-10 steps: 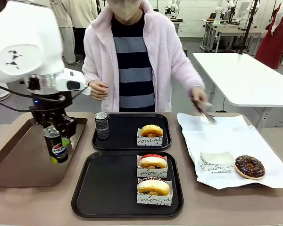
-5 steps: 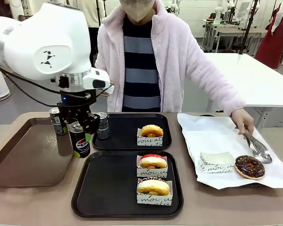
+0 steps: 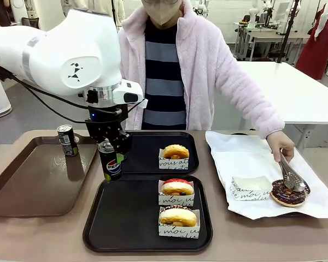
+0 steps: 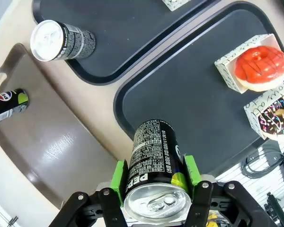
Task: Set up donuts and drinks on trays.
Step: Pick up one Pepsi coke from the Handle tray and place it on the Flat Tray without a Pepsi coke.
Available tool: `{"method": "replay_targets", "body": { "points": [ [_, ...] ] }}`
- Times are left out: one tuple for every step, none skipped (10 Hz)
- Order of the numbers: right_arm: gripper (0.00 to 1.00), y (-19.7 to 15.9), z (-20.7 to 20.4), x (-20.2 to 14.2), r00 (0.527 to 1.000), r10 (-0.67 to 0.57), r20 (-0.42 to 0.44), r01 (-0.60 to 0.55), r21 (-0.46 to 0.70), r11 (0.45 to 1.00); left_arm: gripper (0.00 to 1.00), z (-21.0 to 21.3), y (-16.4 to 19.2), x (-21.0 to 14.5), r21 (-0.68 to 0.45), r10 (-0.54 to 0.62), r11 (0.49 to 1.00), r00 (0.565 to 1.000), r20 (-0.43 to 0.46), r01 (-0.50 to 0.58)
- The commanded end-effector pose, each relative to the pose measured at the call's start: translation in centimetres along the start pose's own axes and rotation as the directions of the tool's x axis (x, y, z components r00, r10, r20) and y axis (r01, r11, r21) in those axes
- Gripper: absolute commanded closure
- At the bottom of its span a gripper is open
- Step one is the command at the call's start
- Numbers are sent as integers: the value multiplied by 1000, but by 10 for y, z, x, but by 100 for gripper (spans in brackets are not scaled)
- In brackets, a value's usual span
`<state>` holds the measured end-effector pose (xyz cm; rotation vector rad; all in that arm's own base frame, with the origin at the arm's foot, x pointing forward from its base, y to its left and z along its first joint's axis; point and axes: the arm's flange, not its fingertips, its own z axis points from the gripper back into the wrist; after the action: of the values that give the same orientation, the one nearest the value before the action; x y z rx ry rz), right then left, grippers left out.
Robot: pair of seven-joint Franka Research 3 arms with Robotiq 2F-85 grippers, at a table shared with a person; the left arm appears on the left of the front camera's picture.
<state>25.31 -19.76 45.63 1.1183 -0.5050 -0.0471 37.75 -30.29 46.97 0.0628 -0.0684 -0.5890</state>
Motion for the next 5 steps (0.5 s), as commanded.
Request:
{"method": "replay_targets", "body": {
  "points": [
    [0,0,2,0,1000,5,0,-5,10,1000,42,3,0,-3,-10,-5,1000,1000,-9,5],
    [0,0,2,0,1000,5,0,-5,10,1000,42,3,0,-3,-10,-5,1000,1000,-9,5],
    [0,0,2,0,1000,5,0,-5,10,1000,42,3,0,-3,-10,-5,1000,1000,-9,5],
    [0,0,2,0,1000,5,0,-5,10,1000,42,3,0,-3,-10,-5,1000,1000,-9,5],
    [0,0,2,0,1000,5,0,-5,10,1000,42,3,0,-3,-10,-5,1000,1000,-9,5]
  ]
}}
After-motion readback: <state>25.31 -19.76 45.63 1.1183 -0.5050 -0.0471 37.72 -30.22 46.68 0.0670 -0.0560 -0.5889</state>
